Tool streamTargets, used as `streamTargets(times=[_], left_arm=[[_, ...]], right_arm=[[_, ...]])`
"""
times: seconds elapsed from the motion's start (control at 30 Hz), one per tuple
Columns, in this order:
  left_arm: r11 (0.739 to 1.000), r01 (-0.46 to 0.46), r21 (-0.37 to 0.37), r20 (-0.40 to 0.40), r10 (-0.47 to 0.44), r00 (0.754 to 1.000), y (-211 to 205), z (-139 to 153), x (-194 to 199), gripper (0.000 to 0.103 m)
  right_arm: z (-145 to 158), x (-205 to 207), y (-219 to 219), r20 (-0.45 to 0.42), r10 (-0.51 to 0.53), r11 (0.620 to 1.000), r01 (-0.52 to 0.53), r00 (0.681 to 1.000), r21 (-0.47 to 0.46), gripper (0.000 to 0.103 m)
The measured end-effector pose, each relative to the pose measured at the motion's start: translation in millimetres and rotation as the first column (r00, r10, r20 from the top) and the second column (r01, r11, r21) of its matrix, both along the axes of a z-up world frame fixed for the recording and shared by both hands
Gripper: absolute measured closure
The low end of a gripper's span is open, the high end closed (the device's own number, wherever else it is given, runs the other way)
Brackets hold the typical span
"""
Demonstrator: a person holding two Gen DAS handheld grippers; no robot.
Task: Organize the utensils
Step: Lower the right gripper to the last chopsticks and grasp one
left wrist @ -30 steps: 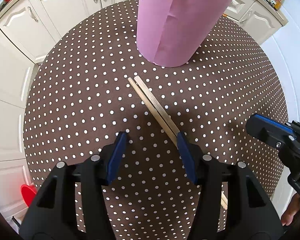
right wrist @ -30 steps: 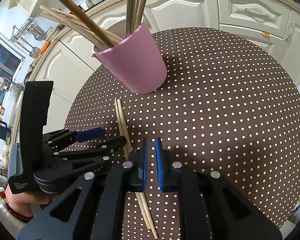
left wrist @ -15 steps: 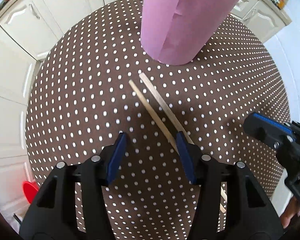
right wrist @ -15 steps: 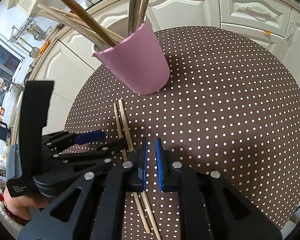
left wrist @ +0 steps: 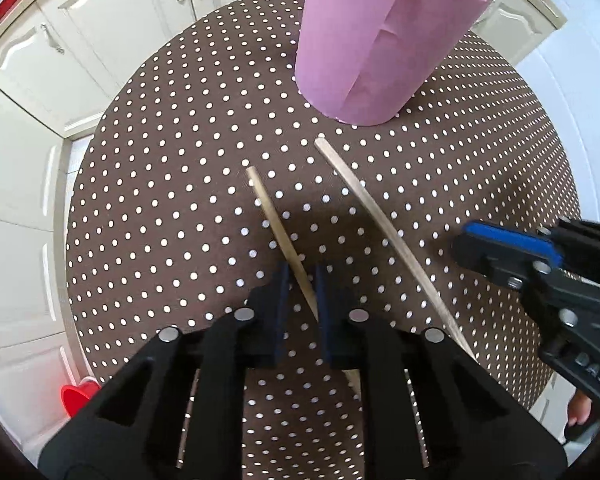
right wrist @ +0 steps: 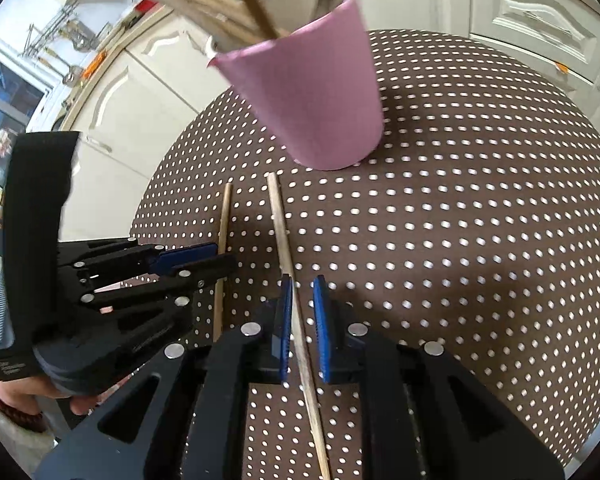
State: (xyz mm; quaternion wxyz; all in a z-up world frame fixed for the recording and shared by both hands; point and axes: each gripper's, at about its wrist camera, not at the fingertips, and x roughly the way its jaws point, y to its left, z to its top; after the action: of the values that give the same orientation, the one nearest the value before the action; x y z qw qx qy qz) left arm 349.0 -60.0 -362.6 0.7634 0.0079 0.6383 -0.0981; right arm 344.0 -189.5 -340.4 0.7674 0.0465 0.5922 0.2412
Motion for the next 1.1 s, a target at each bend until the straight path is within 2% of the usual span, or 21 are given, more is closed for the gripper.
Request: streamTargets(times=[0.17,0.43,0.47,0.5,0.7,0.77,0.9,1.1], left_arm=[[0.998,-0.042,-0.054,-0.020,0.041,0.999,12.7,0.3,2.4,0.090],[0.991,-0.107,-0.086,-0.039,0.104,0.994,27.3,-0.9,16.0,0.090],[0.990,-0.110,-0.088,-0.041,0.107,0.993,32.5,-1.8,27.5,0.090],[0.990,-0.111,-0.086,-0.040,0.107,0.993,27.9,7.2,26.5,0.090],[0.991,-0.105,-0.084,-0.025,0.103,0.994,31.2,8.5,31.0,0.091],[0.992,-0.097,-0.078,-0.020,0.096,0.995,28.1,8.0,31.3,0.093],[0.989,-0.101,-0.111,-0.017,0.100,0.995,27.6,10.6,28.7,0.097],[0.984,-0.070,-0.164,0.036,0.077,0.996,26.3,34.1,17.7,0.097]], right_arm=[[-7.4,8.7,23.7,0.002,0.055,0.997,-0.055,0.998,-0.061,0.089],[-16.5,21.3,44.9,-0.010,0.095,0.986,-0.095,0.995,-0.137,0.088],[-16.6,22.6,46.4,-0.009,0.101,0.984,-0.101,0.995,-0.146,0.089],[-16.9,23.2,47.4,-0.009,0.105,0.982,-0.106,0.994,-0.155,0.090],[-16.8,25.7,56.5,0.002,0.138,0.967,-0.135,0.990,-0.216,0.096],[-17.8,24.8,58.1,-0.004,0.124,0.971,-0.122,0.992,-0.207,0.097],[-13.9,21.7,53.0,-0.003,0.100,0.981,-0.099,0.995,-0.169,0.098],[13.0,12.7,39.7,0.035,0.057,0.994,-0.053,0.998,-0.097,0.098]])
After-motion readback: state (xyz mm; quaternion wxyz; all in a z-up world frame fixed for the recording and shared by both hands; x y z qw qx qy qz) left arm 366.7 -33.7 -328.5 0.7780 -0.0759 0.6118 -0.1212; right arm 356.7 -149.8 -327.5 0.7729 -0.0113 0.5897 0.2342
